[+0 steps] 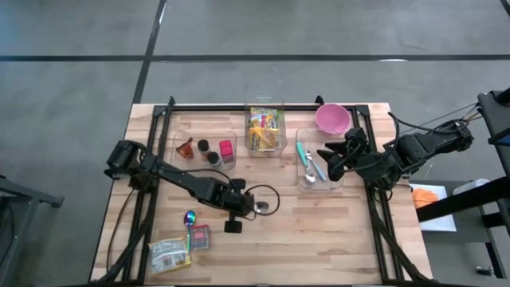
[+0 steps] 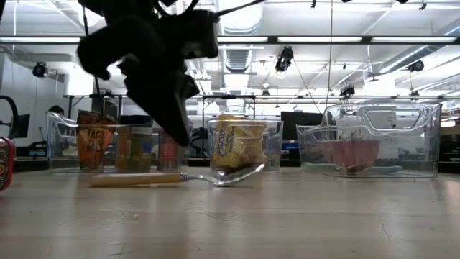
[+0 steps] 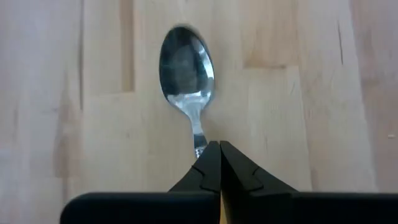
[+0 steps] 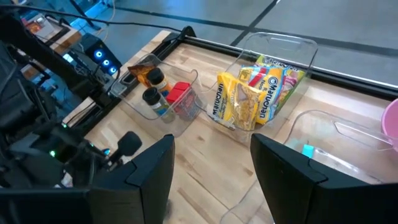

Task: Pick & Place Food Item
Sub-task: Put the yellow spoon into the right transparent bin

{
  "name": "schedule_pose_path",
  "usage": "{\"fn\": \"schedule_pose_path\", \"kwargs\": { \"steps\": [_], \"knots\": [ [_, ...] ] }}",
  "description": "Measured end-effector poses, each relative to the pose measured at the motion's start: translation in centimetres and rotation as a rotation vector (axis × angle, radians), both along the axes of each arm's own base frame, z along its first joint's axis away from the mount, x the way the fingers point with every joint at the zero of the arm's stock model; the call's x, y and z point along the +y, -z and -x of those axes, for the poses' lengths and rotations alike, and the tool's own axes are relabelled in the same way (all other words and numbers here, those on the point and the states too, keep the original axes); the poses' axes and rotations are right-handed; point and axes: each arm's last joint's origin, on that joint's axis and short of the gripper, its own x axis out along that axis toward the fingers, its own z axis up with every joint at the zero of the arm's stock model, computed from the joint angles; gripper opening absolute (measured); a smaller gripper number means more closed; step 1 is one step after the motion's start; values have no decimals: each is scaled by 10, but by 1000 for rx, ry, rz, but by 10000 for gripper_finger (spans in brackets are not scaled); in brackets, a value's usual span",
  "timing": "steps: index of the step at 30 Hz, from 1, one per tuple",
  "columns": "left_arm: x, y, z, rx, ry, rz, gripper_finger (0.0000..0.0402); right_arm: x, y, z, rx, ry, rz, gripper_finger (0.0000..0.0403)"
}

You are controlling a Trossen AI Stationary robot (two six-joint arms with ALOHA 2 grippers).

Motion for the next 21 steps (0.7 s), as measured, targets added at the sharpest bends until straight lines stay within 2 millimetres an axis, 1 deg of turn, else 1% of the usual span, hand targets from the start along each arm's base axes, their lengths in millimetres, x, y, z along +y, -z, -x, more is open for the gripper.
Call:
{"fn": "schedule_pose_path", "kwargs": {
  "steps": [2,8,11,14,17,21],
  "knots": [
    [3,-3,0,-1,-20,6,1,0,0,0,0,0,0,208],
    [12,-2,1,28,-97,26,0,0,0,0,3,-3,4,208],
    [15,-2,0,31,-117,40,11,0,0,0,4,-5,2,208],
    [18,-1,0,48,-137,72,43,4,5,0,15,-18,-1,208],
    [18,-1,0,59,-106,97,86,8,12,1,31,-34,-7,208],
    [18,6,3,52,-79,95,142,13,17,2,34,-43,-17,208]
  ]
}}
